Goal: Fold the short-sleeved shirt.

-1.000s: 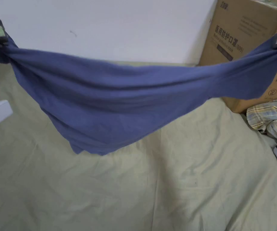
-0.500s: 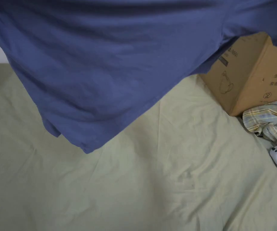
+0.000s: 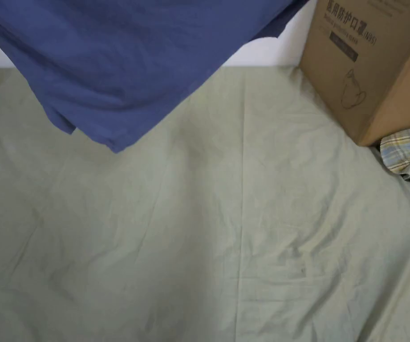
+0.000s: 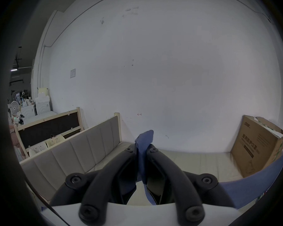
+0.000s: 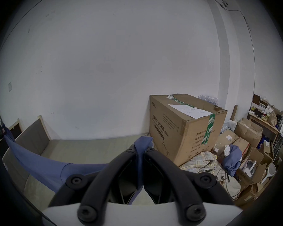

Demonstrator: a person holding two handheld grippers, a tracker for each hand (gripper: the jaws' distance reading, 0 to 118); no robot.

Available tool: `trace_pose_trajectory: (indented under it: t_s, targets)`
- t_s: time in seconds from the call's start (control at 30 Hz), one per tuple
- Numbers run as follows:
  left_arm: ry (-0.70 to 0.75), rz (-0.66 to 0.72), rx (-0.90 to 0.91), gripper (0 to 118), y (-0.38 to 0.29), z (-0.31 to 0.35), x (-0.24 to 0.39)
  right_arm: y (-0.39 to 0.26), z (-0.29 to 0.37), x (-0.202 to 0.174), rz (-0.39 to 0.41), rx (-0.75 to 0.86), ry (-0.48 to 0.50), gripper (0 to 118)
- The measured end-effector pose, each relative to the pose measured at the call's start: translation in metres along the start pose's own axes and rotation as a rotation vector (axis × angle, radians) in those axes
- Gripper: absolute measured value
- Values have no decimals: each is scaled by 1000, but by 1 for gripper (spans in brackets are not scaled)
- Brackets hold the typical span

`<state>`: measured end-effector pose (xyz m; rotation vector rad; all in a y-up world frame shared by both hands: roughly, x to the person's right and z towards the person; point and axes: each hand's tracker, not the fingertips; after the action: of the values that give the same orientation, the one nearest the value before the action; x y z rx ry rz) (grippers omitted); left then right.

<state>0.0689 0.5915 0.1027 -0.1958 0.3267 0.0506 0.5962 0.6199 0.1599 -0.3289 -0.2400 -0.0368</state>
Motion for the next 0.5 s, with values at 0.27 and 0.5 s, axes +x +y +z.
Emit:
trace_pose_trajectory:
  t_s: [0.27, 0.5]
  targets:
    - [-8, 10, -113, 7, -79, -65, 11, -60, -94, -14, -26, -46, -15, 2]
    - [-28, 7, -325, 7, -205, -72, -9, -188, -130, -4, -6, -246, 40, 2]
